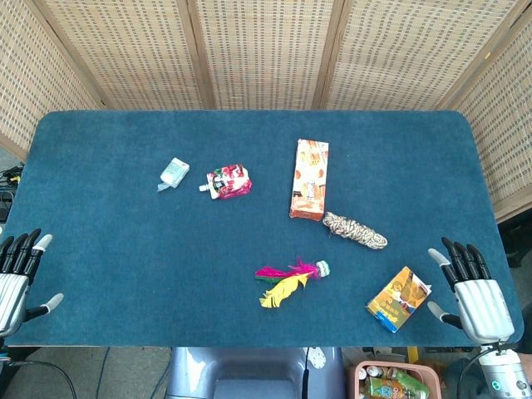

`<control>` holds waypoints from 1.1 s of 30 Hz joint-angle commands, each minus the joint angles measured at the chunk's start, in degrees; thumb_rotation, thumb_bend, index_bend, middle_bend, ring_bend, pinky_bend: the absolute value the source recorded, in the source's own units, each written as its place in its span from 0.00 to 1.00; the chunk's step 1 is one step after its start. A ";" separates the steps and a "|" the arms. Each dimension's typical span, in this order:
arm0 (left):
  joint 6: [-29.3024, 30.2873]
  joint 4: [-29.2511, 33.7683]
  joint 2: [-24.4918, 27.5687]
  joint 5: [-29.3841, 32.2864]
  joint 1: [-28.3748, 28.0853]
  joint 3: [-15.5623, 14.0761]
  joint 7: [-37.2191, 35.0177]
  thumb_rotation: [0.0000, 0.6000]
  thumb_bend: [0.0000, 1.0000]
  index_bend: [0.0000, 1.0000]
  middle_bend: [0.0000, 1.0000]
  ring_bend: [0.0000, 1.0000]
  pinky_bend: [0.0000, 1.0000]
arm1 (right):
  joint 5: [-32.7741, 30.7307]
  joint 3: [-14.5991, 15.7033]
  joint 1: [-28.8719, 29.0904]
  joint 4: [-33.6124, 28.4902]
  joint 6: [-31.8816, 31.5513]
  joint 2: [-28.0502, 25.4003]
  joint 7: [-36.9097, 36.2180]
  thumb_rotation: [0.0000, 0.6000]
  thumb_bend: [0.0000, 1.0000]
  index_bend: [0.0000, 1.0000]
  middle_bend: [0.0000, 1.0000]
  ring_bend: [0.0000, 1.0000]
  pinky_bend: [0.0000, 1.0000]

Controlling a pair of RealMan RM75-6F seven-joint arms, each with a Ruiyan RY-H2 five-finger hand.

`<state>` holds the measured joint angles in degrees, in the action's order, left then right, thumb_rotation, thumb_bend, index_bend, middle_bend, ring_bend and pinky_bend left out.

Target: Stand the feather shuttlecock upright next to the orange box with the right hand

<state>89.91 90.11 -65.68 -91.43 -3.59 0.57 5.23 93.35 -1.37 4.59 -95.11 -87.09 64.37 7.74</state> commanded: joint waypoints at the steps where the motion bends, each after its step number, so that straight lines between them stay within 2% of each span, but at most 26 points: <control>1: 0.02 0.00 0.00 -0.01 0.03 0.00 -0.03 1.00 0.00 0.00 0.00 0.00 0.00 | 0.23 0.09 0.23 0.22 0.31 0.09 -0.24 1.00 0.02 0.00 0.00 0.00 0.00; 5: 0.19 0.18 -0.01 -0.14 0.09 0.02 0.14 1.00 0.00 0.00 0.00 0.00 0.00 | 1.79 0.45 2.08 0.85 2.80 0.14 -0.96 1.00 0.02 0.00 0.00 0.00 0.00; 12: -0.42 0.68 -0.37 0.38 -0.27 0.44 1.21 1.00 0.00 0.00 0.00 0.00 0.00 | 10.95 1.97 10.94 4.00 11.84 1.54 -3.57 1.00 0.02 0.01 0.00 0.00 0.00; 17: -2.21 0.81 -0.47 2.17 -0.96 1.07 1.88 1.00 0.00 0.00 0.00 0.00 0.00 | 16.93 1.56 20.35 7.29 19.55 4.70 -6.60 1.00 0.02 0.12 0.00 0.00 0.00; 21: -3.28 0.75 -0.54 3.61 -1.33 1.56 1.97 1.00 0.00 0.00 0.00 0.00 0.00 | 18.82 1.69 24.61 8.53 23.22 7.39 -7.68 1.00 0.03 0.20 0.00 0.00 0.00; 26: -4.72 0.79 -0.47 5.42 -1.85 2.15 2.07 1.00 0.00 0.00 0.00 0.00 0.00 | 20.72 1.87 29.61 13.51 26.93 13.52 -7.36 1.00 0.04 0.22 0.00 0.00 0.00; 33: -5.93 0.61 -0.39 6.99 -2.19 2.50 1.69 1.00 0.00 0.00 0.00 0.00 0.00 | 19.27 1.93 33.21 17.06 30.36 19.36 -6.94 1.00 0.06 0.27 0.00 0.00 0.00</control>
<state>84.08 90.77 -66.09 -84.53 -5.72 3.02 6.97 113.15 0.62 37.08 -78.96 -57.28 82.43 0.60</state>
